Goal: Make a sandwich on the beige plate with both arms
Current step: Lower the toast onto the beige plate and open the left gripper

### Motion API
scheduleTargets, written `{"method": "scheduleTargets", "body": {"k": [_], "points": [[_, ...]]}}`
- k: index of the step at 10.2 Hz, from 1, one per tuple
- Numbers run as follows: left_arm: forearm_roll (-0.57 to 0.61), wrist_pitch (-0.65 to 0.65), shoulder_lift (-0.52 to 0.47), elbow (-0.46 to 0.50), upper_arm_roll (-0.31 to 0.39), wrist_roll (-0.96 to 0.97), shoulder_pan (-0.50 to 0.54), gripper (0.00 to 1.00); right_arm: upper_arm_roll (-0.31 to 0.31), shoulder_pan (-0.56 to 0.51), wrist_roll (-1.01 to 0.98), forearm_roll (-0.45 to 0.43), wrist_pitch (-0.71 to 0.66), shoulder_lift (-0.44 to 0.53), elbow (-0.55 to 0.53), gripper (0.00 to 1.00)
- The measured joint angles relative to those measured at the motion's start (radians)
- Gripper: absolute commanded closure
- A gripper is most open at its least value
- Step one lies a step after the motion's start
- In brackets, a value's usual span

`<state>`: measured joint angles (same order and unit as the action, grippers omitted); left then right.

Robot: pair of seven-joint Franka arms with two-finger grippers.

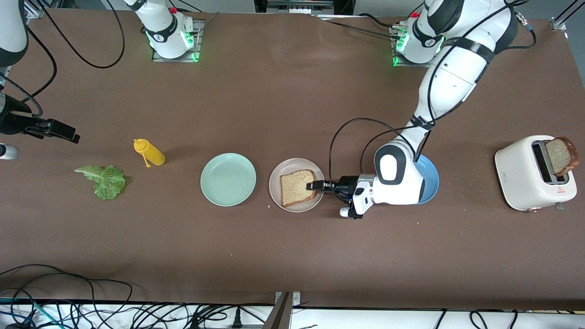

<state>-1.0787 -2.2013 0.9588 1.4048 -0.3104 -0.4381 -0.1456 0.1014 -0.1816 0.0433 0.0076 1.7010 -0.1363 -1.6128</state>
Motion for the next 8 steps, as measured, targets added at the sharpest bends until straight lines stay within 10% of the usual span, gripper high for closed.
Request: {"method": "scheduleTargets", "body": {"k": [2, 8], "points": [[0.0, -0.001, 0.001, 0.0, 0.013, -0.04, 0.003, 0.0, 0.0, 0.0, 0.0, 0.0, 0.0, 0.0, 0.0, 0.0], [0.051, -0.001, -0.012, -0.018, 0.056, -0.012, 0.018, 0.0, 0.0, 0.0, 0.0, 0.0, -0.005, 0.0, 0.0, 0.0]]}}
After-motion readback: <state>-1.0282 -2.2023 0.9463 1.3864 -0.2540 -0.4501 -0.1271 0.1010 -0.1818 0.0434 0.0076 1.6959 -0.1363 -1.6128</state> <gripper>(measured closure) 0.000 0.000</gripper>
